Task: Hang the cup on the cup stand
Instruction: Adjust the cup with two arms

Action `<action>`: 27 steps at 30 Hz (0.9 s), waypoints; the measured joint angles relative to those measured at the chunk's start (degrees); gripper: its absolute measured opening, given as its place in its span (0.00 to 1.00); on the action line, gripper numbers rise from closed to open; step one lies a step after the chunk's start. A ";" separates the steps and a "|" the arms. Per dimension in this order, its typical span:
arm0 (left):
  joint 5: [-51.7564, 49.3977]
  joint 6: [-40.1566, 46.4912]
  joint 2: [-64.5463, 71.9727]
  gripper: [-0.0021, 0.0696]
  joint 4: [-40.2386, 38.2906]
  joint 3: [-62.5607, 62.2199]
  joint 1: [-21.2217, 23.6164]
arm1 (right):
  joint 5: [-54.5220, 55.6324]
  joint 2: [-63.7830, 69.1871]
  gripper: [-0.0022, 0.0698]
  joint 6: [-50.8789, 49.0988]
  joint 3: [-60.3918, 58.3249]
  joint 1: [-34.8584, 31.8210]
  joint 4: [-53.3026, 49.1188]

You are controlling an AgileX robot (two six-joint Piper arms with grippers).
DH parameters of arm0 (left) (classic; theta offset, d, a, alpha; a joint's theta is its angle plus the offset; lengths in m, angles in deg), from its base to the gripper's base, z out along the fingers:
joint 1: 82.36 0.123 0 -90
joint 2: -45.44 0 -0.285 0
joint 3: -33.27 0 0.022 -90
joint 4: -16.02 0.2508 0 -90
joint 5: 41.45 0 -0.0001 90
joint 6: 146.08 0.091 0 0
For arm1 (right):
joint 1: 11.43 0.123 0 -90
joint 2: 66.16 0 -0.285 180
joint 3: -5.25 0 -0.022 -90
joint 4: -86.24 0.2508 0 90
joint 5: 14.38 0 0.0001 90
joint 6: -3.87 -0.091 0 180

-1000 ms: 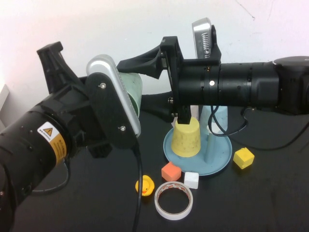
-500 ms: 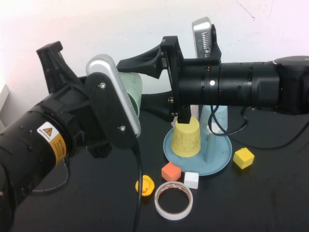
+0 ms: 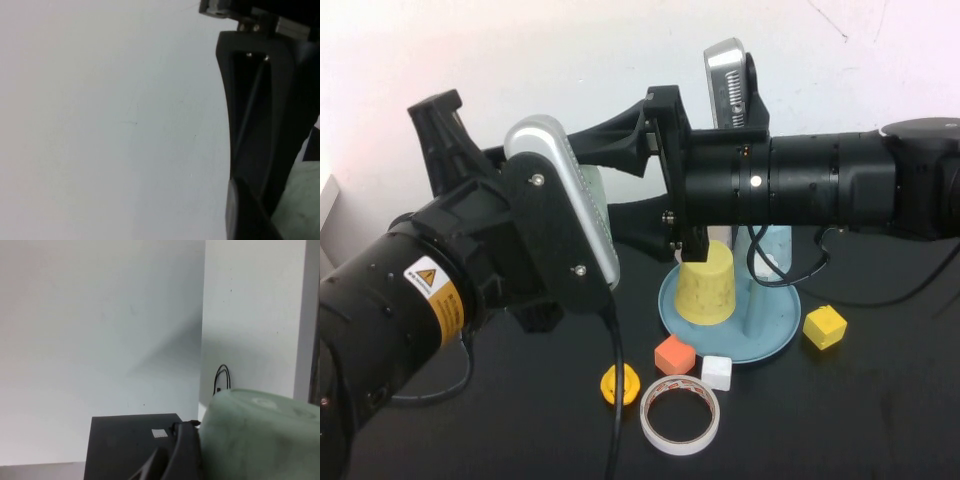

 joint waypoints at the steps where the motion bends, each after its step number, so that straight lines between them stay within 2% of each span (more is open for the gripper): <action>1: 0.00 -0.25 0.00 0.37 0.00 0.00 0.00 | 0.00 0.00 0.82 0.12 0.00 0.00 -0.11; 14: 0.48 -0.55 0.00 0.39 0.20 0.00 0.00 | -0.95 0.02 0.82 1.53 0.00 -1.36 -0.82; 27: 5.03 -3.29 0.00 0.39 0.69 0.00 0.00 | 4.44 0.12 0.82 3.37 0.00 -1.46 -0.82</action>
